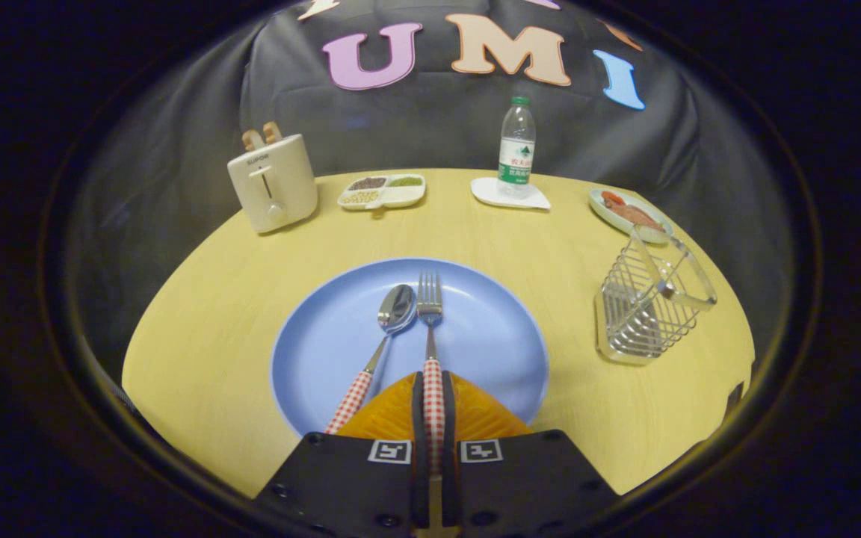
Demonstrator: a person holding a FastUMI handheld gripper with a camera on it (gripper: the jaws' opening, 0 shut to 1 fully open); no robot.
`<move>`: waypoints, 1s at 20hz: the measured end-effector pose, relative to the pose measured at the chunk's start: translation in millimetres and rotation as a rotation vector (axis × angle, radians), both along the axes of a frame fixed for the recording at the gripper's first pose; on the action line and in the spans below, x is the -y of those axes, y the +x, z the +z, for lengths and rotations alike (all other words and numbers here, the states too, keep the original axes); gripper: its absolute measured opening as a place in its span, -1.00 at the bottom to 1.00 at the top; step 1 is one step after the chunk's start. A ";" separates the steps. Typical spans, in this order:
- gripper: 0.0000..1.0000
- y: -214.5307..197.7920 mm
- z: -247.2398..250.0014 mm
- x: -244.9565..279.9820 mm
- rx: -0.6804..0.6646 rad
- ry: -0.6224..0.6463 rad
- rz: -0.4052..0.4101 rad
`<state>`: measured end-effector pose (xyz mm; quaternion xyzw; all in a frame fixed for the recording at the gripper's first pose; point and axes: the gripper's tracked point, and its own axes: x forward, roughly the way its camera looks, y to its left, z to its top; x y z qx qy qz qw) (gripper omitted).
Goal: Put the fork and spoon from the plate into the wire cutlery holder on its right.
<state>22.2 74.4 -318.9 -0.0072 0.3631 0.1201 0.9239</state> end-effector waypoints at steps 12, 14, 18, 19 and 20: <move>-0.81 23.2 86.6 85.2 0.007 -0.038 -0.078; -0.81 34.0 104.7 113.1 0.014 -0.046 -0.130; -0.81 49.2 132.1 174.6 0.019 -0.127 -0.182; -0.81 47.5 133.3 182.6 -0.003 -0.140 -0.175; -0.81 44.8 132.8 186.4 -0.034 -0.141 -0.157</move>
